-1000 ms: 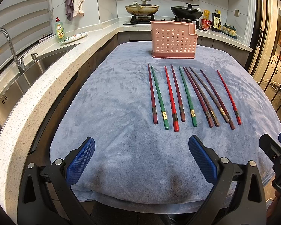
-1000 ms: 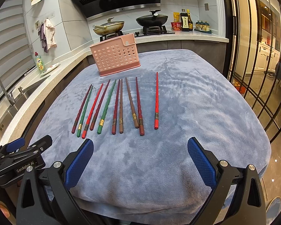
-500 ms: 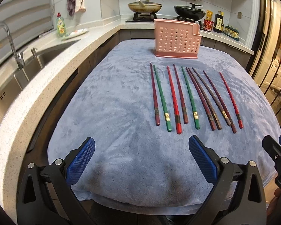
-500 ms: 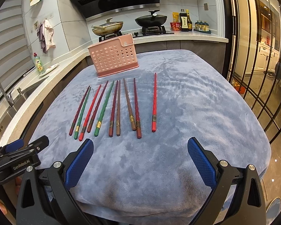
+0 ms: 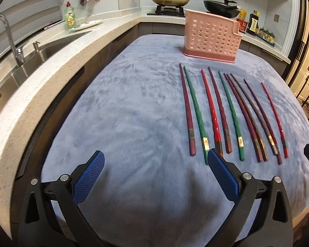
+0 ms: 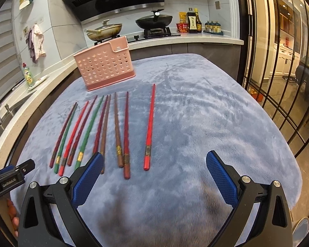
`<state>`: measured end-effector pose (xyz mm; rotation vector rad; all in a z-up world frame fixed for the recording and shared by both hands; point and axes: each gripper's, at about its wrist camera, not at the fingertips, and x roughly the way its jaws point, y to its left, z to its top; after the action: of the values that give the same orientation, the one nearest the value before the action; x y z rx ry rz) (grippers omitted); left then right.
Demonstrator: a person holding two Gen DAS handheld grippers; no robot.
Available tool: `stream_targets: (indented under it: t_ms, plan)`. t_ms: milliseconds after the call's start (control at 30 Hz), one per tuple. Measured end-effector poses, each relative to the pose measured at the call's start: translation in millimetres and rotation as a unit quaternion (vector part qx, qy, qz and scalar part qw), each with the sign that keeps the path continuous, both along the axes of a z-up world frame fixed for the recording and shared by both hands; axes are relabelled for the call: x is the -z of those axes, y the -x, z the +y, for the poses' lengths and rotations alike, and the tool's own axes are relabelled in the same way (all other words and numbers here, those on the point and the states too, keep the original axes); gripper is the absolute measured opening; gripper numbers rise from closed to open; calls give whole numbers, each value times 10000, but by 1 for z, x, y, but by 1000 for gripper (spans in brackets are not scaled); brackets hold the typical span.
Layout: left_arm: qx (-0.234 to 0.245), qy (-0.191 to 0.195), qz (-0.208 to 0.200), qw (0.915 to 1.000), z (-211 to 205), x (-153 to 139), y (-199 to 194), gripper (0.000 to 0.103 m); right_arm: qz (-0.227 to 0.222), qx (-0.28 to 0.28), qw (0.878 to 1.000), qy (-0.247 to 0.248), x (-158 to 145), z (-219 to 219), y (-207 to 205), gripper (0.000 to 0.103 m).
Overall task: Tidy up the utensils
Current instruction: 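Grasp a red chopstick with the left tool while the right tool grasps another red chopstick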
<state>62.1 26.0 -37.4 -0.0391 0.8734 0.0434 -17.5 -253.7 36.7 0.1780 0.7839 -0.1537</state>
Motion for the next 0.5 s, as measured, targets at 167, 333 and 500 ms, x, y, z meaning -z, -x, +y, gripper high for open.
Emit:
stream_targets:
  t_ms: [167, 333, 500]
  plan:
    - [76, -87, 103, 9999, -6, 13, -20, 95, 169, 1, 9998, -88, 15, -5, -24, 76]
    - [133, -176, 158, 9996, -11, 23, -33, 93, 355, -139, 9991, -184, 29, -1, -41, 55]
    - [195, -104, 315, 9993, -12, 34, -40, 81, 504, -249, 9981, -238, 39, 5, -47, 36]
